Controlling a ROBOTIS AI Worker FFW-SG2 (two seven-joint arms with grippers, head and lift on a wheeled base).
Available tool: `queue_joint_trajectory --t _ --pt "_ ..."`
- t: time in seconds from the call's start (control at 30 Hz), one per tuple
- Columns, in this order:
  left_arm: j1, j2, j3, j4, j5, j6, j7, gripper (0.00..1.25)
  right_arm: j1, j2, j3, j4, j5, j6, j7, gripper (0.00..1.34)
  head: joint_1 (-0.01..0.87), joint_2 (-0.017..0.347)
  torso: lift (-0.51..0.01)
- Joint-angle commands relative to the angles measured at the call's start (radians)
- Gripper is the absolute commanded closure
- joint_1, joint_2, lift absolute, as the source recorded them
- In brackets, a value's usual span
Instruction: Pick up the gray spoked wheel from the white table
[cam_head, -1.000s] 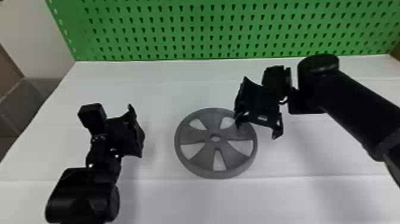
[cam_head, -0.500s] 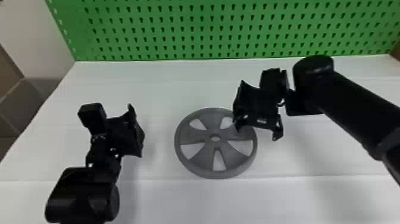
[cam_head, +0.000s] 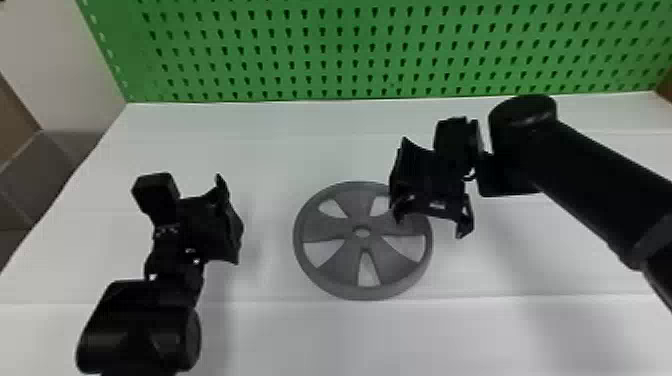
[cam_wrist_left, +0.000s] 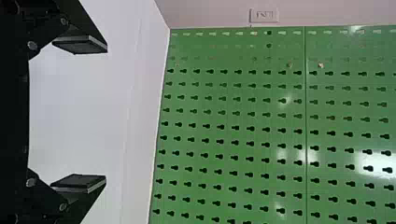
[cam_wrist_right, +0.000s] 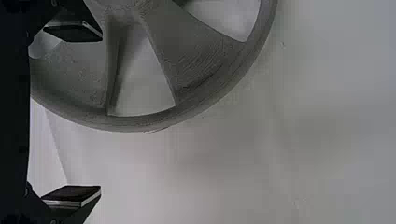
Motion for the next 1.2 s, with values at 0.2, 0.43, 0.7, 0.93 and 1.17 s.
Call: queue_joint_trajectory --t 0.2,0.43,0.7,0.93,1.17 --pt "-0.002 0.000 0.000 0.000 0.000 0.000 0.000 0.28 0.000 0.003 -0.004 0.000 -0.005 0.001 0.000 0.14 0.834 0.083 -0.064" --pt "0.000 0.000 0.000 0.000 0.000 0.000 0.000 0.28 0.002 0.003 -0.004 0.000 -0.003 -0.001 0.000 0.14 0.834 0.083 -0.064" --pt "0.000 0.000 0.000 0.000 0.002 0.000 0.000 0.28 0.014 0.006 -0.030 0.000 0.015 -0.004 0.000 0.14 0.834 0.083 -0.064" --pt "0.000 0.000 0.000 0.000 0.005 0.000 0.000 0.28 0.045 0.012 -0.077 0.000 0.055 -0.001 0.034 0.14 0.834 0.083 -0.064" --pt "-0.005 0.000 -0.003 0.000 0.006 0.000 0.000 0.28 0.072 0.023 -0.119 -0.002 0.232 0.014 0.159 0.14 0.834 0.083 -0.064"
